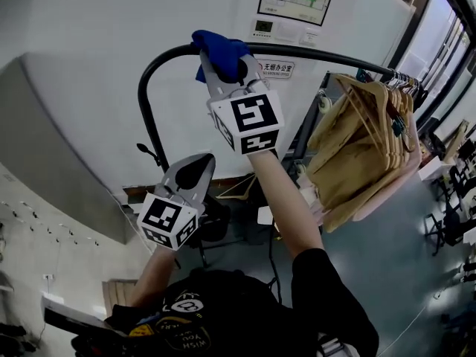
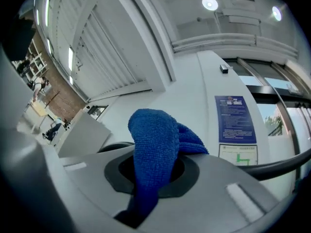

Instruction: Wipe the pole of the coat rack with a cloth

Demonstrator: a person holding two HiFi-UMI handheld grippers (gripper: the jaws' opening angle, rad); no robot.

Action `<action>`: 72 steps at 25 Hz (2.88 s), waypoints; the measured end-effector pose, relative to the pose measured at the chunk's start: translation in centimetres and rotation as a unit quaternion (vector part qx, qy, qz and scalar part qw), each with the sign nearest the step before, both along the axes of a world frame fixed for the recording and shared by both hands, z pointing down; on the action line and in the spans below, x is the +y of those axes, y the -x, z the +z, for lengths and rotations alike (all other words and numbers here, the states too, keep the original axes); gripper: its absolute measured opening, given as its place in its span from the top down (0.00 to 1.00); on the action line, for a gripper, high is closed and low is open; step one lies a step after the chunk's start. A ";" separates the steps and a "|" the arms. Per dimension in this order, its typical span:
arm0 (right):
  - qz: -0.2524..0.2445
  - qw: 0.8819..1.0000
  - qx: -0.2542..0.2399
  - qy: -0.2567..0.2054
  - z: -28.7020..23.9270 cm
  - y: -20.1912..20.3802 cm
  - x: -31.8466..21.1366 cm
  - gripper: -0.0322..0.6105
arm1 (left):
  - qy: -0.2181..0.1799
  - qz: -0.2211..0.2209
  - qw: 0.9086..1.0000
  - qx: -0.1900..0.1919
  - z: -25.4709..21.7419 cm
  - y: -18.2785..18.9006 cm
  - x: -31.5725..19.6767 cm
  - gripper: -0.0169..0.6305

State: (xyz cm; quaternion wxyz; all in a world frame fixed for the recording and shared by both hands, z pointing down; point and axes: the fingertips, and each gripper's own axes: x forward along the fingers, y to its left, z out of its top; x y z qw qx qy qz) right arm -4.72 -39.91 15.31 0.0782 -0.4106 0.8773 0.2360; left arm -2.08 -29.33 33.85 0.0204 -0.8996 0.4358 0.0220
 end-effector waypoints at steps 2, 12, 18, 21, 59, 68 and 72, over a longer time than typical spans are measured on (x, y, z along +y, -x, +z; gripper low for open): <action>0.020 1.000 -0.003 -0.001 0.1 -3.0 -0.8 0.89 | 0.000 0.008 1.000 0.000 0.0 -0.8 -0.3 0.97; 0.110 0.985 -0.128 0.023 -0.4 -25.4 -5.5 0.88 | 0.025 0.066 0.997 0.010 1.4 -5.9 -0.5 0.97; 0.136 0.973 -0.185 0.036 -1.1 -33.8 -7.7 0.88 | 0.027 0.058 0.998 0.009 1.6 -5.4 -0.7 0.97; 0.151 0.973 -0.171 0.029 -1.3 -32.5 -7.1 0.89 | 0.035 0.048 0.998 0.011 2.1 -4.4 -0.7 0.97; 0.101 0.985 -0.135 0.036 -0.8 -27.7 -5.9 0.89 | 0.029 0.016 0.999 0.014 2.1 -1.2 -0.8 0.97; 0.158 0.969 -0.181 0.050 -0.4 -33.8 -6.8 0.89 | 0.018 0.039 0.999 0.011 1.2 -3.7 -1.9 0.97; 0.135 0.976 -0.162 0.048 -0.2 -28.6 -5.6 0.89 | 0.009 0.045 0.999 0.010 0.5 -3.8 -1.4 0.97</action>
